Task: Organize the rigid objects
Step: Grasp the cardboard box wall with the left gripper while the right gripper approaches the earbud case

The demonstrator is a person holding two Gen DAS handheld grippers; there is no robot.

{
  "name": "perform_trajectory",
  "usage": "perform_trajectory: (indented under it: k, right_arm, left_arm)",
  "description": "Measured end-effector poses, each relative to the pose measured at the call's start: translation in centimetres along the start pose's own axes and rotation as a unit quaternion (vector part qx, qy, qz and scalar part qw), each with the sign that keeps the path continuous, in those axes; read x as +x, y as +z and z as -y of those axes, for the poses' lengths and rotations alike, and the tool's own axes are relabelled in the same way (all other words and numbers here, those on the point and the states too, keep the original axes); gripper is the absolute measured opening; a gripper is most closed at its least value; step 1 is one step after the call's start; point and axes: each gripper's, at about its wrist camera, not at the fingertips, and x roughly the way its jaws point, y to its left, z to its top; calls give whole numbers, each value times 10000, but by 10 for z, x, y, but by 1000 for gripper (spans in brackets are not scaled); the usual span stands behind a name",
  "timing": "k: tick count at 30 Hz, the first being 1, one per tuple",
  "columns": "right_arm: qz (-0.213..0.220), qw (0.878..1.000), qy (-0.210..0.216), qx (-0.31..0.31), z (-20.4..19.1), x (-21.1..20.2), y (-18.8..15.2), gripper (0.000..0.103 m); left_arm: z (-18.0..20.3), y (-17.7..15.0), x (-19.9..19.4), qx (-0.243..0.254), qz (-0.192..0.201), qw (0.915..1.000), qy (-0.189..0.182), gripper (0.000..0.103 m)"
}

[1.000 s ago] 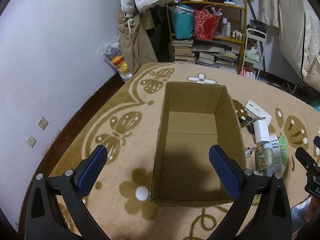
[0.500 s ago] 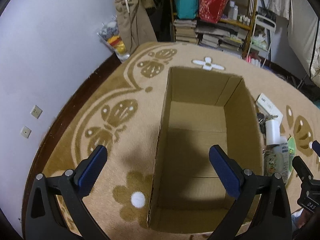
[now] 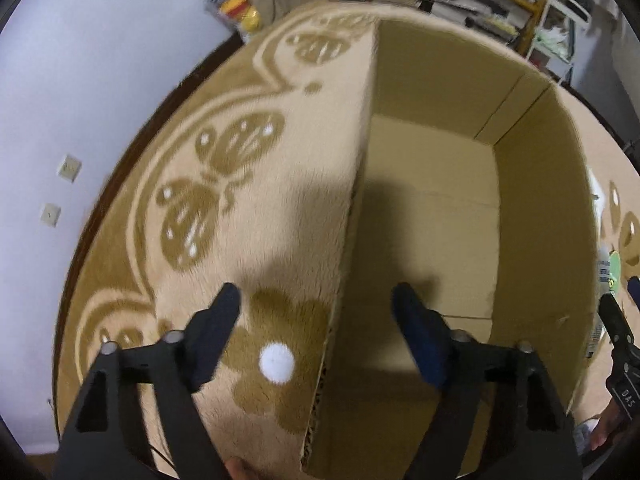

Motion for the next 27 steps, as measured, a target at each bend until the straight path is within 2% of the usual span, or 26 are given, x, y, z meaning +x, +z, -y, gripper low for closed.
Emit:
perform_trajectory:
  k: [3,6,10,13,18,22,27]
  right_arm:
    - [-167,9998,-25,60,3,9,-3,85]
    - [-320,9995,-33,75,4,16,-7,75]
    - [-404,9992,54,31,1,19,-8,66]
    - [-436,9990,131,-1,-3,20,-10,66]
    - [-432,9989,171,-38,-7,20,-11,61]
    - [-461,9985,239,164,-1,19,-11,50]
    - [-426,9977,431,317,2,17,-10,49]
  left_arm:
    - [-2,-3,8,-63,-240,9997,-55,50]
    - [-2,-5,12,-44,-290,9995,63,37]
    - [1,-5,14,65,-268,9993,251,34]
    - [8,-6,17,238,-241,9986,404,29]
    - [11,-8,28,292,-430,9977,425,24]
    - [15,-10,23,367,-370,9977,426,18]
    - [19,-11,22,430,-346,9973,478,16]
